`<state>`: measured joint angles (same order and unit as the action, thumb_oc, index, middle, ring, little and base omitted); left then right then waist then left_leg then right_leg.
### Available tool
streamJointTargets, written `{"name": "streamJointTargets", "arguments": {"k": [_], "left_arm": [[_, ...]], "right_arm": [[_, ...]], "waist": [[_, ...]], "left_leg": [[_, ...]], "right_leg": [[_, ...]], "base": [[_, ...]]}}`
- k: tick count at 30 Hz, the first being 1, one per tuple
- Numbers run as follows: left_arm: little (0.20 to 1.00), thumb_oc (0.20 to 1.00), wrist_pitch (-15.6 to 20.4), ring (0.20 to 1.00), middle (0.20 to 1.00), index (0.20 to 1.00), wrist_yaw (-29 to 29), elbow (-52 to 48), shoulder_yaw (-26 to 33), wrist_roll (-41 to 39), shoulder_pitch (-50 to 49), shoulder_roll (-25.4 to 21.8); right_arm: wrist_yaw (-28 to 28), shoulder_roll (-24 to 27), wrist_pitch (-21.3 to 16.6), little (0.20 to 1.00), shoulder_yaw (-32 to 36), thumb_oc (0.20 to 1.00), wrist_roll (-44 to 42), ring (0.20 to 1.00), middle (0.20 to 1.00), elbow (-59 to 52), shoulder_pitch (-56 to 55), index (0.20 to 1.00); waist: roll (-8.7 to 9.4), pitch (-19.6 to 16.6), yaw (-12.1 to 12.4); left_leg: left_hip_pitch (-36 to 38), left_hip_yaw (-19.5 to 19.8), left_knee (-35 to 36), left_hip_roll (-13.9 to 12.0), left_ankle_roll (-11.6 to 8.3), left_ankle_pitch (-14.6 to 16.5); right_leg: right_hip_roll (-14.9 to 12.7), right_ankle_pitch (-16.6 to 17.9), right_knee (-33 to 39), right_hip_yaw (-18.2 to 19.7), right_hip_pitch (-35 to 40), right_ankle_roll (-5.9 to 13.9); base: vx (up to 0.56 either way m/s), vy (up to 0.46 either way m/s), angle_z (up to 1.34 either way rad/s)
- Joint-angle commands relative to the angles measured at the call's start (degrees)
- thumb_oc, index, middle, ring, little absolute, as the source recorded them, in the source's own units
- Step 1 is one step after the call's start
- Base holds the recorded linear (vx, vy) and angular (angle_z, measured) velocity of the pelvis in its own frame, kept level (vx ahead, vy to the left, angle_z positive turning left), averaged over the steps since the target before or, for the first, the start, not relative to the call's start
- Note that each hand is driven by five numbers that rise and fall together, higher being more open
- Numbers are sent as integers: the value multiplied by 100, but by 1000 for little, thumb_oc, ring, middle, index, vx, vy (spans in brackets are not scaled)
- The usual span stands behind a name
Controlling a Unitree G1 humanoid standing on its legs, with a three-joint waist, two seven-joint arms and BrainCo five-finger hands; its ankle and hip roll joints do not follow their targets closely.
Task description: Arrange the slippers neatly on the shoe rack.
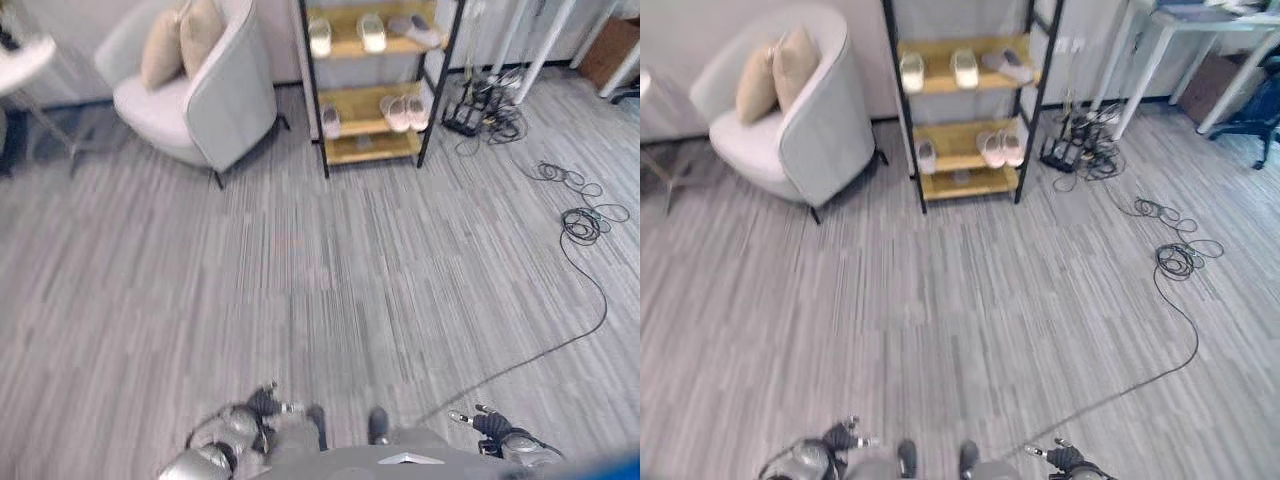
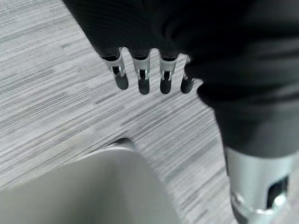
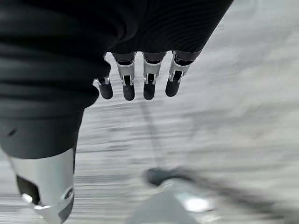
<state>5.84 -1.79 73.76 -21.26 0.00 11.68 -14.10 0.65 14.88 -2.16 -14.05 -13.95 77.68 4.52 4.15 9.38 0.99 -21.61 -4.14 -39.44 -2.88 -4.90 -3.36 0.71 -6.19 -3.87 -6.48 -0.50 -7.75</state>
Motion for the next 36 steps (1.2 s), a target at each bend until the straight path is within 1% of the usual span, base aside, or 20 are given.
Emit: {"name": "streamJointTargets", "arguments": {"k": [1, 3, 4, 5, 8, 9, 11, 13, 16, 17, 19, 21, 22, 23, 28, 29, 31, 34, 35, 36], "left_arm": [[1000, 1000, 178, 1000, 1000, 1000, -164, 50, -8, -98, -25, 455], [1000, 1000, 207, 1000, 1000, 1000, -217, 135, -51, -58, -9, 477], [1000, 1000, 208, 1000, 1000, 1000, -218, 137, -51, -58, -8, 475], [1000, 1000, 131, 1000, 1000, 1000, -172, 416, -16, 78, -120, 495], [1000, 1000, 62, 1000, 1000, 1000, -273, 687, 261, 285, -385, 365], [1000, 1000, 22, 1000, 1000, 1000, -307, 734, 402, 280, -415, 292], [1000, 1000, 8, 1000, 1000, 1000, -314, 728, 455, 288, -403, 225], [1000, 1000, -36, 1000, 1000, 1000, -333, 640, 456, 220, -325, 169], [1000, 1000, -24, 1000, 1000, 1000, -394, 596, 388, 227, -224, 173], [1000, 1000, -22, 1000, 1000, 1000, -407, 581, 327, 252, -180, 179], [1000, 1000, 18, 1000, 1000, 1000, -400, 481, 216, 258, -77, 216], [1000, 1000, 56, 1000, 1000, 1000, -429, 446, 182, 230, -45, 259], [1000, 1000, 71, 1000, 1000, 1000, -448, 452, 192, 187, -51, 280], [1000, 1000, 61, 1000, 1000, 1000, -433, 500, 203, 206, -130, 312], [1000, 1000, 30, 1000, 1000, 1000, -407, 613, 237, 319, -274, 375], [1000, 1000, 14, 1000, 1000, 1000, -381, 614, 254, 300, -245, 383], [1000, 1000, 10, 1000, 1000, 1000, -459, 502, 338, 89, -172, 360], [1000, 1000, 4, 1000, 1000, 1000, -461, 452, 390, -113, -153, 400], [1000, 1000, -1, 1000, 1000, 1000, -446, 494, 386, -129, -207, 484], [1000, 1000, -2, 1000, 1000, 1000, -462, 529, 367, -102, -226, 504]], "right_arm": [[8, 269, -69, 1000, -85, 1000, 166, 1000, 1000, -96, 0, 1000], [48, 216, -114, 1000, -194, 1000, 211, 1000, 1000, -194, 103, 1000], [49, 213, -114, 1000, -194, 1000, 211, 1000, 1000, -194, 104, 1000], [52, 158, -148, 1000, -306, 1000, 317, 1000, 1000, -274, 260, 1000], [111, 113, -214, 1000, -239, 1000, 411, 1000, 1000, -503, 276, 1000], [109, 18, -208, 1000, -295, 1000, 538, 1000, 1000, -586, 290, 1000], [92, -9, -192, 1000, -349, 1000, 660, 1000, 1000, -634, 282, 1000], [93, 5, -176, 1000, -269, 1000, 587, 1000, 1000, -769, 336, 1000], [128, -2, -197, 1000, -247, 1000, 523, 1000, 1000, -837, 288, 1000], [136, -34, -192, 1000, -275, 1000, 503, 1000, 1000, -798, 245, 1000], [122, -41, -140, 1000, -278, 1000, 501, 1000, 1000, -670, 165, 1000], [132, -30, -116, 1000, -240, 1000, 475, 1000, 1000, -598, 103, 1000], [142, -12, -111, 1000, -200, 1000, 474, 1000, 1000, -571, 30, 1000], [198, 104, -64, 1000, -95, 1000, 608, 1000, 1000, -416, -110, 1000], [237, 319, 18, 1000, 25, 1000, 795, 1000, 1000, -52, -276, 1000], [344, 482, 38, 1000, -51, 1000, 1051, 1000, 1000, 13, -196, 1000], [541, 669, 5, 1000, -175, 1000, 1327, 1000, 1000, -122, -2, 1000], [544, 723, 27, 1000, -309, 1000, 1389, 1000, 1000, -190, 128, 1000], [552, 640, 39, 1000, -404, 1000, 1464, 1000, 1000, -175, 118, 1000], [566, 598, 37, 1000, -427, 1000, 1461, 1000, 1000, -169, 121, 1000]], "waist": [[-303, -90, 119], [-334, -133, 266], [-318, -114, 272], [-342, -226, 347], [-225, -514, 327], [-108, -591, 372], [-81, -594, 387], [-220, -381, 229], [-383, -246, 24], [-433, -206, -67], [-450, -186, -208], [-438, -182, -264], [-427, -175, -289], [-374, -297, -295], [-365, -438, -265], [-297, -374, -234], [-141, -253, -128], [-10, -207, 41], [28, -267, 102], [43, -289, 132]], "left_leg": [[565, 208, 2399, 74, 120, 11], [524, 217, 3401, 48, 68, -327], [571, 203, 3445, 61, 70, -345], [734, 317, 4145, 56, 109, -422], [977, 346, 4084, 264, 276, -368], [1148, 278, 4054, 400, 436, -186], [1335, 323, 3986, 534, 607, 8], [1704, 404, 3885, 585, 857, 323], [2122, 572, 3834, 601, 959, 562], [2280, 701, 3846, 613, 956, 627], [2496, 875, 3845, 627, 894, 809], [2678, 971, 3875, 600, 835, 928], [2846, 960, 3910, 532, 756, 1022], [2905, 1064, 3797, 480, 667, 1155], [2798, 1176, 3421, 307, 400, 975], [2382, 1046, 2661, 201, 152, 565], [1761, 788, 1638, 3, 75, 143], [1569, 472, 1545, -107, 196, 321], [1524, 438, 2114, 10, 264, 657], [1572, 431, 2535, 60, 271, 705]], "right_leg": [[-460, -47, 265, 307, 795, 966], [-407, -73, 323, 283, 974, 1014], [-425, -78, 328, 288, 999, 1017], [-368, -135, 329, 435, 1147, 1092], [-548, 25, 87, 575, 1116, 1285], [-707, 420, -353, 629, 986, 1476], [-814, 958, -1194, 704, 624, 1666], [-973, 1932, -2707, 688, -28, 1730], [-998, 1688, -3007, 611, -638, 1501], [-846, 1349, -2826, 717, -807, 1402], [-777, 995, -1964, 897, -889, 1412], [-798, 1027, -1241, 999, -956, 1457], [-857, 1117, -772, 798, -970, 1518], [-796, 996, -553, 895, -793, 1516], [-556, 651, -405, 793, -434, 1295], [-538, 555, -285, 612, -242, 1172], [-563, 532, -188, 349, -66, 1031], [-541, 406, -73, 165, 198, 954], [-533, 351, 65, 93, 314, 992], [-536, 333, 133, 55, 386, 1022]], "base": [[373, 34, 13], [301, 62, -22], [341, 127, -74], [375, 145, -104], [551, 276, -86], [449, 244, -83], [327, 220, -15], [316, 278, 54], [339, 143, 73], [393, -33, 50], [399, -113, 71], [326, -182, 124], [497, -410, 101], [406, -358, 27], [193, -270, 1], [84, -305, -17], [29, -291, 0], [116, -172, 44], [182, -56, 45], [189, -15, 45]]}}
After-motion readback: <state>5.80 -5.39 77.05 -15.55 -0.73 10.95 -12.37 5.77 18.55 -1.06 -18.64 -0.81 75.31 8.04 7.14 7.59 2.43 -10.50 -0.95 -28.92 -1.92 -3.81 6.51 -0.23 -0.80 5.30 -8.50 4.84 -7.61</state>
